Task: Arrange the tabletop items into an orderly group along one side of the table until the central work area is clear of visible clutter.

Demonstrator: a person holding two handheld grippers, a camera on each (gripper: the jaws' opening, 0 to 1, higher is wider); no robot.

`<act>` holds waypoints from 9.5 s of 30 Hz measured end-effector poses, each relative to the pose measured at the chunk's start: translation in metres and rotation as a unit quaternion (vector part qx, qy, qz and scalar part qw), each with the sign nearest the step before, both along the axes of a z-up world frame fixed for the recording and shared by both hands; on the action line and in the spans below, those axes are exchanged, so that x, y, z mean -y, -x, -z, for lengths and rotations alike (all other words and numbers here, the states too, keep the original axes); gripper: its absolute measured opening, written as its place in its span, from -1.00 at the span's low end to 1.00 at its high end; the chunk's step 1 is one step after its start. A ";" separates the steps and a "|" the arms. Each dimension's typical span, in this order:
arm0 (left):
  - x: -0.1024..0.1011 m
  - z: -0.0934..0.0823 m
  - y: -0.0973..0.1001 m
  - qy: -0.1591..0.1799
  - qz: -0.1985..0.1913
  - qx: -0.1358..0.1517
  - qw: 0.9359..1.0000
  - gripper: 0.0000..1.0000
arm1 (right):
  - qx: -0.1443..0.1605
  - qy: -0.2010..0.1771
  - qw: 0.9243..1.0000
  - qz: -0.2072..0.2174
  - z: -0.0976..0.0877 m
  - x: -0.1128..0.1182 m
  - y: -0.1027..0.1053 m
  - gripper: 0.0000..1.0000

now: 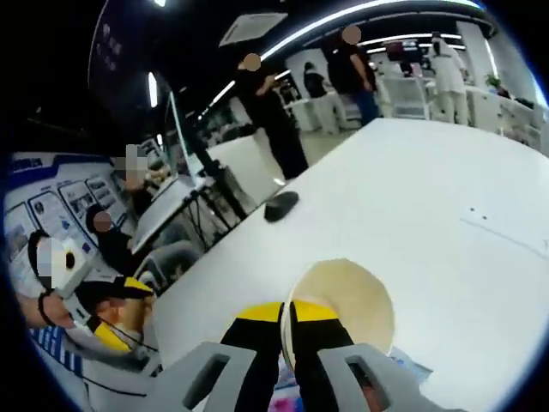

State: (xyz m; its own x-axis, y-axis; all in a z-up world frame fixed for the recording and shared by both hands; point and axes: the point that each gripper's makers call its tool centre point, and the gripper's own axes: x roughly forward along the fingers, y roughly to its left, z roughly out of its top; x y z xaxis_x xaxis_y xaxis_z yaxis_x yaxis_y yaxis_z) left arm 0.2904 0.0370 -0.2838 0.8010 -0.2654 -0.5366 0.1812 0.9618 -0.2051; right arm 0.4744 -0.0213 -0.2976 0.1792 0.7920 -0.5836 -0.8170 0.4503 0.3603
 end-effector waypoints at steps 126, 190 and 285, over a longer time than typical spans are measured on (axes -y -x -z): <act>0.045 -0.002 -0.032 0.006 0.016 -0.014 1.000 0.09 | 0.177 0.017 0.979 0.095 -0.074 0.213 -0.026 -0.16; 0.066 0.064 -0.118 0.022 -0.062 -0.218 0.974 0.02 | 0.117 -0.004 0.979 0.166 -0.053 0.302 0.063 0.15; 0.016 0.052 -0.087 0.031 -0.119 -0.173 0.977 -0.31 | 0.112 -0.017 0.981 0.156 -0.051 0.288 0.063 0.10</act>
